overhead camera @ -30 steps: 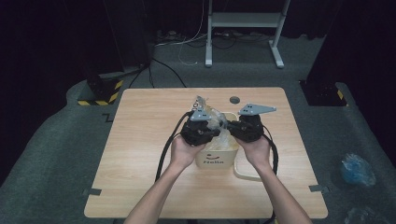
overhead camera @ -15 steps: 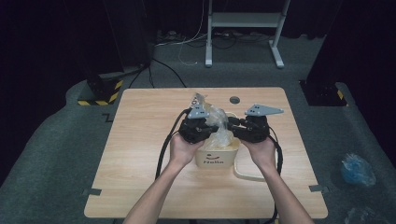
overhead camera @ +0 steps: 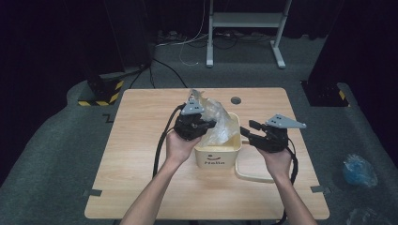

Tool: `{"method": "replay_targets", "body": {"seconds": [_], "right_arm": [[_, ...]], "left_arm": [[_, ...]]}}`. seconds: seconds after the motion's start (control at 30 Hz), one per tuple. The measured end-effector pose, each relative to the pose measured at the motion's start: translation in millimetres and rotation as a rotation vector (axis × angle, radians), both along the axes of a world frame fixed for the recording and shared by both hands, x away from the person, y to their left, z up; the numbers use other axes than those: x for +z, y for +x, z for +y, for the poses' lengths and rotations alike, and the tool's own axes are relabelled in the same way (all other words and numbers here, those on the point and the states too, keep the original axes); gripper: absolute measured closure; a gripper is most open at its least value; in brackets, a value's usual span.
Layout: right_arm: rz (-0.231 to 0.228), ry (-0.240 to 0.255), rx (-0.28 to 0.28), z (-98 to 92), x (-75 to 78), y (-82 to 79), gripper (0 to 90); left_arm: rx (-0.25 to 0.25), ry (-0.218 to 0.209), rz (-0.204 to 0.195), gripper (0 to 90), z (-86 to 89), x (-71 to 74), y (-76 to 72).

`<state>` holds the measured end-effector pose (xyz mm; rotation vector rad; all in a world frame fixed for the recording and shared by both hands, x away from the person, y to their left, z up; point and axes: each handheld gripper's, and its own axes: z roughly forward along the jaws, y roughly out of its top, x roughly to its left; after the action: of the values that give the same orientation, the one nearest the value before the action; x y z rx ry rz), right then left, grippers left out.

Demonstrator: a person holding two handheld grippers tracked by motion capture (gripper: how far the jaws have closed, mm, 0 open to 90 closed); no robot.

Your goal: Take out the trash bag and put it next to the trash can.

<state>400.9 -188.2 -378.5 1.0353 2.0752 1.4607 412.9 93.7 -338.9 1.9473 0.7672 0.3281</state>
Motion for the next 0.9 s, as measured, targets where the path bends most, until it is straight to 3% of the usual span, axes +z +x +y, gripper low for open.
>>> {"method": "replay_targets", "body": {"seconds": [0.07,0.2,0.57,0.9], "right_arm": [[-0.016,0.006,-0.031,-8.4,-2.9,-3.5,50.0],[0.012,-0.004,-0.070,-22.6,-14.8,-5.4,48.4],[0.116,-0.120,-0.174,-42.9,-90.1,-9.1,46.6],[0.169,-0.192,-0.241,-49.7,-128.2,-8.4,45.6]], "left_arm": [[0.003,-0.001,-0.003,88.9,3.0,2.0,0.4],[0.011,-0.013,-0.005,88.9,6.1,5.4,0.8],[0.021,-0.020,-0.021,88.9,14.3,16.5,0.0],[0.040,-0.035,-0.030,88.9,23.6,22.9,-4.1]]}}
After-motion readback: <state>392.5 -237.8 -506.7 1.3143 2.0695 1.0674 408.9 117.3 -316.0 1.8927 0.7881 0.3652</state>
